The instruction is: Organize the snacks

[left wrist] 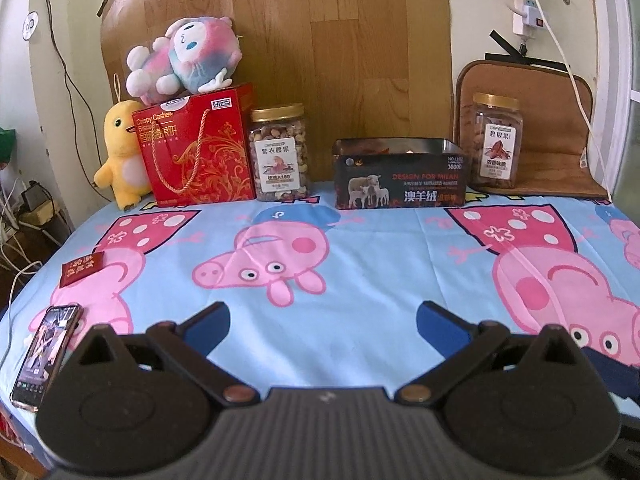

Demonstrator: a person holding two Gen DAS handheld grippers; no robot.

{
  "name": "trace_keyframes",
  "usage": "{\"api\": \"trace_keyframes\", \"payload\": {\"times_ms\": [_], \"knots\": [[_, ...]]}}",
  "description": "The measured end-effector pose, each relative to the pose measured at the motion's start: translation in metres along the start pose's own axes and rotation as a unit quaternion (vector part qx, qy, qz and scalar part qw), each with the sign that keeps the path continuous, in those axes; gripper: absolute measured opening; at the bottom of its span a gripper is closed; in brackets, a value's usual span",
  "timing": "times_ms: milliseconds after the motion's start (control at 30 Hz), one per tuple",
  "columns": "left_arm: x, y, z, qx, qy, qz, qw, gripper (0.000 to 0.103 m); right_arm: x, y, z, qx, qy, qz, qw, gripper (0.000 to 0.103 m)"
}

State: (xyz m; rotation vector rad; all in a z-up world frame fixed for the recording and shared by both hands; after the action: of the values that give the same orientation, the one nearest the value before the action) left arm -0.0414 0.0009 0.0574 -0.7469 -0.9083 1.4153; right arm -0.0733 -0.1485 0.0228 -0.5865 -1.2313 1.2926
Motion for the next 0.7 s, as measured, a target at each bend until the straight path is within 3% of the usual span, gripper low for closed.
{"api": "trace_keyframes", "payload": {"times_ms": [700], "knots": [[-0.001,0.007,-0.0046,0.015,0.01,0.001,0.9998,0.103,-0.0007,0.0041,-0.0021,0.004,0.01,-0.003,1.0,0.066]]}}
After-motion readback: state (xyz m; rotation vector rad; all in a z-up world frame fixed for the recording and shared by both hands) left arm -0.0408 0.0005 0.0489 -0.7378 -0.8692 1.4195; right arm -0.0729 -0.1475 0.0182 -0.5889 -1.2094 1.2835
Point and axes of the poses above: each gripper's, at about its wrist camera, not at the fingertips, and z roughly against the way its jaws point, x to its left, y to its underside, the point moved 5 cm from there along -z, roughly the way its jaws point, and after that the axes turned 6 degrees about -x, right-handed, at the moved point
